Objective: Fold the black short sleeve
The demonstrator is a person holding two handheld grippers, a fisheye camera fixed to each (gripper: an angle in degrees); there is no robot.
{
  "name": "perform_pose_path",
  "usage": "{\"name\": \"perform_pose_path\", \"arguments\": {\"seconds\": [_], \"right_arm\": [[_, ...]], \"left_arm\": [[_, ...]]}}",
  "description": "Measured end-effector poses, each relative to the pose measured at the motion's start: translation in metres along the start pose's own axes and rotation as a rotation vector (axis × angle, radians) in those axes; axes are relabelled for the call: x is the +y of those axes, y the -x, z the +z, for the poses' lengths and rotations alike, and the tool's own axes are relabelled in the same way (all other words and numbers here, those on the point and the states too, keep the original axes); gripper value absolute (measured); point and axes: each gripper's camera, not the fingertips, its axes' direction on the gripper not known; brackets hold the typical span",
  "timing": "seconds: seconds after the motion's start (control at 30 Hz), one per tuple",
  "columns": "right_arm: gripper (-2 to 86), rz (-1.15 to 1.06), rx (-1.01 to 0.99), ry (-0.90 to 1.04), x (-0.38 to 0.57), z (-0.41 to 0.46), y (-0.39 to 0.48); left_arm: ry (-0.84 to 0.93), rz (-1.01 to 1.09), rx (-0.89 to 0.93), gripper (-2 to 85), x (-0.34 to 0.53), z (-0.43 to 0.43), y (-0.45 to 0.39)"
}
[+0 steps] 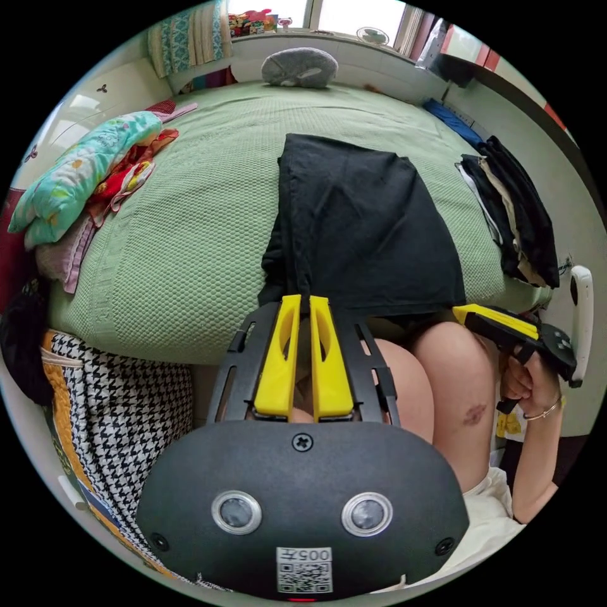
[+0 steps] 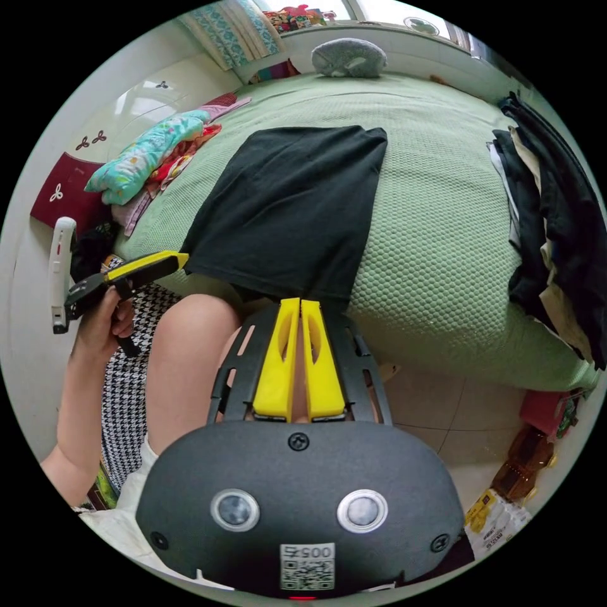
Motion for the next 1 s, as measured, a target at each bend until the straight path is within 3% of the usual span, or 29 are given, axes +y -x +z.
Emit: {"name": "perform_pose_path", "arguments": {"seconds": [1.0], "right_arm": [[-0.9,-0.056,0.072,0.044,-0.021,-0.003,0.032]], "left_arm": [[0.032,0.168,-0.293,4.5,0.026,0.044,-0.150]]}}
